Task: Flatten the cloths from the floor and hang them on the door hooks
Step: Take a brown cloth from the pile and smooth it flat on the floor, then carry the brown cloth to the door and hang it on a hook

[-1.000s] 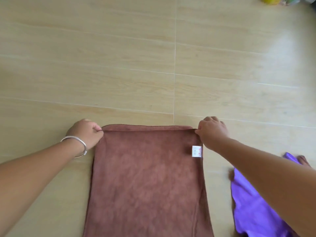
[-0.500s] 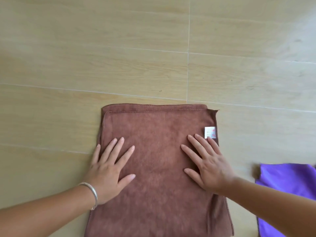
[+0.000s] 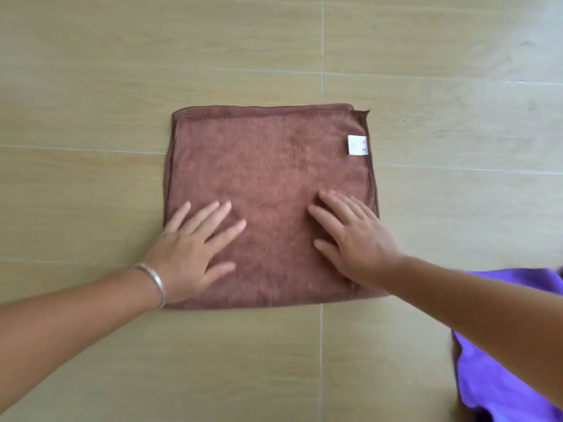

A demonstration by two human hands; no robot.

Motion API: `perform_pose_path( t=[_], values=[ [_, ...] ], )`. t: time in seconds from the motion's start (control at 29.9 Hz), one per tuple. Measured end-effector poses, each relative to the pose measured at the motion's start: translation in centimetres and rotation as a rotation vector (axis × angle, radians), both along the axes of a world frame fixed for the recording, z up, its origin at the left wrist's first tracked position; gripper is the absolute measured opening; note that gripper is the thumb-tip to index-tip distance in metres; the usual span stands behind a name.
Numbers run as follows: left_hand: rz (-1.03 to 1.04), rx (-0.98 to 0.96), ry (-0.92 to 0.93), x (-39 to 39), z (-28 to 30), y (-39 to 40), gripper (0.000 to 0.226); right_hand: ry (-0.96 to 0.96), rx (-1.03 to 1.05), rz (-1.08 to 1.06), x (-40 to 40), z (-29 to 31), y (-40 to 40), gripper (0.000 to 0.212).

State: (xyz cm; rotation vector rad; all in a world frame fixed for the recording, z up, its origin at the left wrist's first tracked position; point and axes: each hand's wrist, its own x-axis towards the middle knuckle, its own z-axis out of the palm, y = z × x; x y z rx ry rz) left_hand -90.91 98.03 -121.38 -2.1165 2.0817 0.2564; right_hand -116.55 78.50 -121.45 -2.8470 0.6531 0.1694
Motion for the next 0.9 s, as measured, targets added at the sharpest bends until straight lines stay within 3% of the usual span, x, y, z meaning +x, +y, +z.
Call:
perform_pose_path(
  t=[0.07,0.17,0.37,0.54,0.6,0.67,0.9],
  values=[
    [-0.164,-0.016,0.034,-1.0,-0.3,3.9,0.069,-0.009,0.000,0.172,-4.0,-0.3,2.4,0.059],
    [-0.208,-0.022,0.087,-1.0,-0.4,8.8,0.064,0.068,-0.044,0.271,-7.8,-0.7,4.6,0.062],
    [0.024,-0.170,0.195,-0.4,0.6,10.2,0.041,0.003,-0.106,0.100,-7.5,-0.1,5.3,0.039],
    [0.180,-0.161,0.159,-2.2,2.9,8.7,0.030,0.154,-0.129,0.021,-6.4,3.0,6.4,0.043],
    [0.244,-0.123,0.152,-2.5,5.2,8.4,0.018,0.249,-0.128,-0.032,-6.3,5.7,6.7,0.039],
    [0.280,-0.097,0.157,-2.5,8.6,8.2,0.022,0.315,-0.124,-0.077,-6.4,9.0,6.8,0.035],
    [0.278,-0.159,0.168,-2.0,24.6,6.5,0.026,0.294,-0.132,-0.129,-5.8,24.4,5.6,0.027]
  ],
)
